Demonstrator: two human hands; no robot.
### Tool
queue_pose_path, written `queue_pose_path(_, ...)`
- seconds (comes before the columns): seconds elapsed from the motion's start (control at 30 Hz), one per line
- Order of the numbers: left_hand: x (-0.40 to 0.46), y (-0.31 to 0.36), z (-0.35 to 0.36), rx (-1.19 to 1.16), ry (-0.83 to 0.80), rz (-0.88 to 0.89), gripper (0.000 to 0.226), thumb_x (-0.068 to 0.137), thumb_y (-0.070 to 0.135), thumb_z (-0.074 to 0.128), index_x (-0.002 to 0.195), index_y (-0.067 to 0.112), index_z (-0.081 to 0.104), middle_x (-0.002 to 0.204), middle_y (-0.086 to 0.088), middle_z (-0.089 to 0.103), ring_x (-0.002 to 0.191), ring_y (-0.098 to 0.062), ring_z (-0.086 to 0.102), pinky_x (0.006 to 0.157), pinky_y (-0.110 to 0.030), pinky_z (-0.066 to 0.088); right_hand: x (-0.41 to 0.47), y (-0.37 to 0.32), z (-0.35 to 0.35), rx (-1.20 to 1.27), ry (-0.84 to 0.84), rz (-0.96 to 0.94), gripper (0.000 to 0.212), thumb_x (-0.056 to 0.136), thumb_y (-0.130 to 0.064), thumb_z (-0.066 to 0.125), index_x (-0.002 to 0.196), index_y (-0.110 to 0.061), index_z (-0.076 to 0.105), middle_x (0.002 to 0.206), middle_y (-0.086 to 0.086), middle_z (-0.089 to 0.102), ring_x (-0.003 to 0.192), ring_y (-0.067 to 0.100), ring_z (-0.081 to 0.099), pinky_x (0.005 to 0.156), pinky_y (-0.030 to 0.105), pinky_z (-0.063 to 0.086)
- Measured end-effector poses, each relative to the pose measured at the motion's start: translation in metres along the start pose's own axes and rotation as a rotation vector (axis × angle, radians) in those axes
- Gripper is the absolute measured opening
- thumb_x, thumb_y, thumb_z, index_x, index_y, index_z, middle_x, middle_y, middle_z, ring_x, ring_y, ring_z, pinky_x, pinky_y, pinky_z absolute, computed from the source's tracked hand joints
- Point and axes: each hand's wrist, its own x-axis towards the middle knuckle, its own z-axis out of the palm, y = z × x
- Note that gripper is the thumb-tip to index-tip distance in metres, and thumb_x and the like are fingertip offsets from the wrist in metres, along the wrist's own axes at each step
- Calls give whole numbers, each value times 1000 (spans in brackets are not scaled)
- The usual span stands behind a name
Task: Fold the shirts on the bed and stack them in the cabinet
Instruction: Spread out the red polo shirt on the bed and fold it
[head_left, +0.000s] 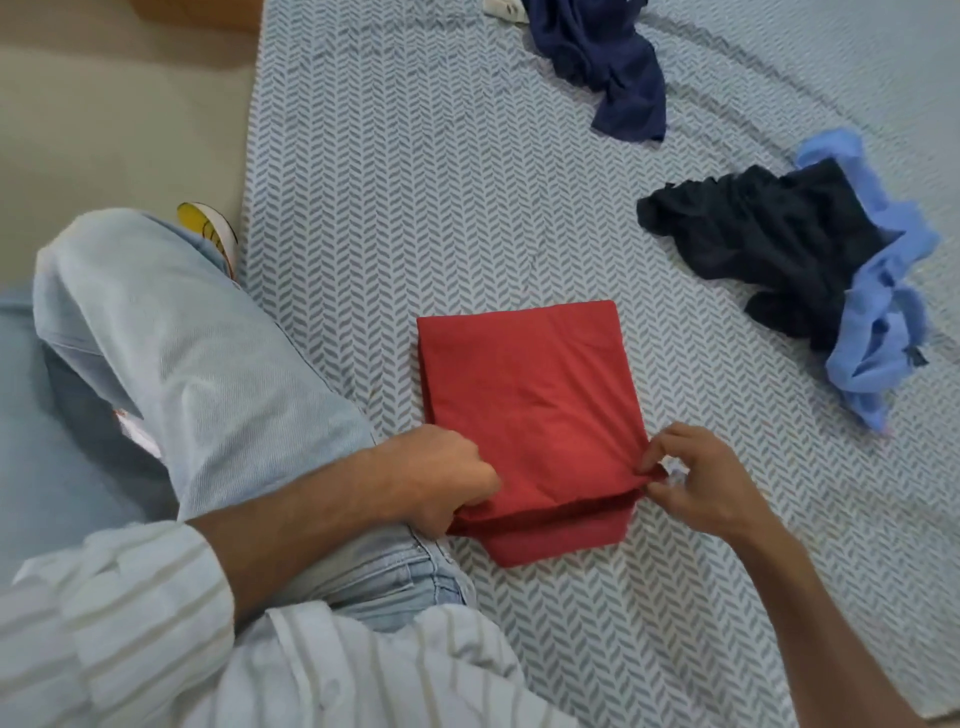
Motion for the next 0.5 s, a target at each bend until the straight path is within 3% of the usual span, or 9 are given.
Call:
queue_pose_path(0.07, 3, 0, 2, -36, -122, -64, 16, 78, 17, 64, 78, 24, 49, 73, 5, 49, 76, -22, 57, 62, -33, 48, 3, 12, 11, -97, -120, -20, 21, 59, -20, 69, 73, -36, 69, 77, -19, 60, 71, 1, 59, 72, 37, 53)
queue_pose_path(0.13, 5, -1, 0, -55, -178, -107, 24, 79, 19, 64, 69, 23, 43, 68, 5, 42, 74, -21, 55, 62, -33, 49, 8, 16, 13, -193, -201, 10, 12, 64, -39, 66, 75, -36, 70, 77, -19, 60, 72, 5, 59, 73, 38, 54)
queue_pose_path(0.2, 5, -3, -5, -75, -194, -186, 30, 83, 25, 63, 67, 21, 38, 67, 5, 40, 75, -23, 57, 63, -33, 46, 17, 11, 3, -235, -276, 104, 32, 67, -63, 58, 75, -35, 72, 80, -18, 63, 76, 2, 60, 76, 33, 52)
queue_pose_path(0.27, 6, -4, -8, -185, -75, -330, 29, 89, 35, 58, 69, 20, 42, 69, 3, 45, 78, -23, 58, 66, -34, 49, 28, -1, -7, -243, -232, 162, 47, 70, -71, 49, 81, -34, 76, 87, -16, 66, 83, 4, 61, 79, 31, 50)
queue_pose_path(0.3, 7, -6, -9, -226, 88, -387, 26, 92, 39, 54, 75, 19, 50, 74, 1, 52, 83, -24, 60, 71, -36, 52, 35, -8, -9, -246, -110, 141, 49, 74, -68, 47, 88, -31, 76, 94, -12, 67, 90, 9, 62, 83, 33, 50)
queue_pose_path(0.37, 16, -12, -4, -131, 532, -415, 30, 93, 39, 49, 100, 14, 63, 100, -6, 65, 103, -28, 61, 85, -42, 54, 52, -23, -6, -295, 193, 26, 48, 86, -52, 47, 109, -18, 72, 114, 1, 66, 109, 22, 59, 98, 36, 46)
queue_pose_path(0.4, 23, -14, -3, -76, 663, -414, 41, 93, 39, 48, 117, 9, 62, 119, -11, 64, 118, -32, 56, 95, -46, 51, 63, -33, 0, -313, 289, -37, 47, 90, -43, 49, 122, -14, 66, 128, 6, 61, 120, 26, 54, 106, 38, 41)
queue_pose_path(0.43, 31, -15, -3, -60, 702, -412, 56, 93, 41, 48, 135, 5, 53, 139, -16, 54, 134, -35, 45, 107, -49, 44, 75, -42, 7, -319, 321, -95, 49, 92, -37, 50, 134, -12, 59, 141, 10, 54, 130, 27, 48, 113, 39, 36)
queue_pose_path(0.5, 46, -14, -7, -131, 576, -437, 83, 95, 53, 43, 156, 3, 20, 163, -20, 18, 153, -35, 10, 123, -51, 18, 98, -55, 23, -367, 246, -195, 58, 95, -34, 48, 149, -14, 43, 158, 10, 35, 146, 24, 31, 121, 42, 25)
